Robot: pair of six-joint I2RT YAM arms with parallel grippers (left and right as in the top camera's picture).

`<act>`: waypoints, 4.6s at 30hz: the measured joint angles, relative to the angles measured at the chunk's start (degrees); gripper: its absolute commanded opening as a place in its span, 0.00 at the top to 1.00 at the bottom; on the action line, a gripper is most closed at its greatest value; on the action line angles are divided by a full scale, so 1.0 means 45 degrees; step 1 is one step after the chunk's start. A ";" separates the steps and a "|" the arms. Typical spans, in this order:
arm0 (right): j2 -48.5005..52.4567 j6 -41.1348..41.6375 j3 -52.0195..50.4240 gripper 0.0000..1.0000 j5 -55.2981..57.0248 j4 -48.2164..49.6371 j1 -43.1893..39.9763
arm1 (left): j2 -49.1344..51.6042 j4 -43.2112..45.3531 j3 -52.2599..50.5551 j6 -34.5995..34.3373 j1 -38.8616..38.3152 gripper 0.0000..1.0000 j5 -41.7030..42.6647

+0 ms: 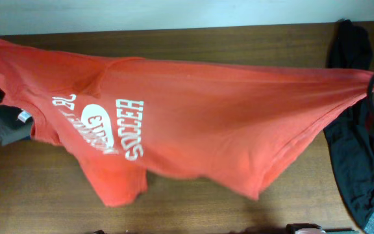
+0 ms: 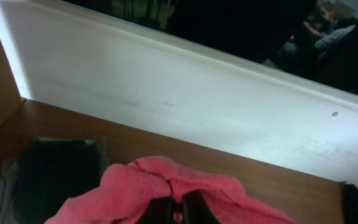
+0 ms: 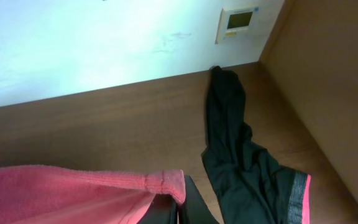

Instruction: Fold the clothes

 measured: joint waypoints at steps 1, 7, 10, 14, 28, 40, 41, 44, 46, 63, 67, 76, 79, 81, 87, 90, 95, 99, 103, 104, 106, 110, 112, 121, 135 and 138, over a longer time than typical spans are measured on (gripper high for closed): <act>-0.0141 0.0053 0.0000 0.96 0.0039 -0.0019 0.0000 | -0.0024 -0.0005 0.0000 0.0000 0.0000 0.95 0.0019; -0.0942 0.0223 0.0024 0.96 0.0316 -0.0029 0.0000 | -0.0369 -0.0068 0.0000 0.0000 0.0000 0.99 0.0029; -0.1277 0.0291 0.0228 0.96 0.0471 0.0058 0.0000 | -0.0607 -0.0155 0.0000 0.0000 0.0000 0.99 0.0024; -0.1443 0.0325 0.0593 0.96 0.0646 0.0369 0.0000 | -0.0860 -0.0146 0.0005 0.0000 0.0000 0.99 0.0029; 0.5863 -0.1787 0.0719 0.96 -0.1953 0.1389 -0.0024 | 0.2715 0.2482 0.0044 0.0000 -0.2317 0.99 0.0447; 0.8830 -0.0738 0.3789 0.96 -0.1180 0.2336 -0.0359 | 0.5916 0.5882 -0.0087 0.0199 -0.3842 0.99 -0.0432; 0.8495 -0.0622 0.4289 0.96 -0.1112 0.2365 -0.0491 | 0.5906 0.5853 0.0117 0.0287 -0.3745 0.99 -0.0559; 0.6902 -0.0321 0.5387 0.96 -0.1015 0.2229 -0.1054 | 0.5751 0.5178 0.0704 0.0437 -0.3444 0.99 -0.0753; 0.5926 -0.0233 0.5649 0.96 -0.1010 0.1690 -0.1282 | 0.5425 0.3968 0.0903 0.0525 -0.3361 0.99 -0.0753; 0.6698 -0.0010 -0.5746 0.96 -0.1321 -0.0355 -0.1608 | 0.4629 -0.2759 -0.5343 0.3118 -0.5901 0.99 -0.0515; 0.6640 -0.0010 -0.7815 0.96 -0.1360 -0.0301 -0.2074 | 0.4687 -0.2662 -0.8519 0.3405 -0.6125 0.99 -0.0806; 0.6037 -0.0010 -1.1283 0.96 -0.1841 0.0801 -0.2404 | 0.4303 -0.0928 -1.3459 0.3269 -0.6096 0.99 -0.1773; 0.5391 -0.0005 -1.2473 0.96 -0.1957 0.1195 -0.2404 | 0.3497 -0.0452 -1.4702 0.2934 -0.6096 0.99 -0.2118; 0.4804 0.0005 -1.3197 0.96 -0.2025 0.1438 -0.2404 | 0.2720 -0.0185 -1.5397 0.2681 -0.6096 0.99 -0.2293; 0.2992 0.0015 -1.4746 0.96 -0.2312 0.1734 -0.2467 | 0.0257 -0.0073 -1.6922 0.2064 -0.6057 0.99 -0.2409; 0.2113 0.0034 -1.5183 0.96 -0.2516 0.1729 -0.2803 | -0.0714 -0.0087 -1.7515 0.1870 -0.6057 0.99 -0.2220; 0.1001 0.0044 -1.5256 0.96 -0.2637 0.1753 -0.3604 | -0.2171 -0.0248 -1.8326 0.1540 -0.6047 0.99 -0.1991; 0.0306 0.0039 -1.5256 0.96 -0.2667 0.1753 -0.4250 | -0.3337 -0.0194 -1.8467 0.1205 -0.6047 0.99 -0.2108; 0.0214 0.0049 -1.5266 0.96 -0.2691 0.1962 -0.4381 | -0.4022 0.0685 -1.8467 0.0452 -0.6047 0.99 -0.2924; 0.0219 0.0044 -1.5271 0.96 -0.2705 0.2205 -0.4381 | -0.4041 0.1064 -1.8467 0.0301 -0.6047 0.99 -0.3060; 0.0243 0.0044 -1.5271 0.96 -0.2705 0.2725 -0.4381 | -0.3963 0.1870 -1.8467 -0.0087 -0.6047 0.99 -0.3240; 0.0719 0.0044 -1.5271 0.96 -0.2725 0.3691 -0.4381 | -0.3298 0.3075 -1.8496 -0.0588 -0.6047 0.99 -0.3439; 0.1185 0.0044 -1.5271 0.96 -0.2749 0.4080 -0.4381 | -0.2662 0.3721 -1.8506 -0.0738 -0.6047 0.99 -0.3487; 0.3385 0.0044 -1.5271 0.96 -0.2759 0.6086 -0.4381 | 0.0432 0.6071 -1.8540 -0.0918 -0.6047 0.99 -0.4454; 0.3798 0.0034 -1.5310 0.96 -0.3526 0.8884 -0.4381 | 0.1700 0.8913 -1.8583 -0.1015 -0.6047 0.99 -0.4906; 0.3798 0.0034 -1.5314 0.96 -0.3706 0.9214 -0.4381 | 0.1700 0.8922 -1.8583 -0.1015 -0.6047 0.99 -0.5003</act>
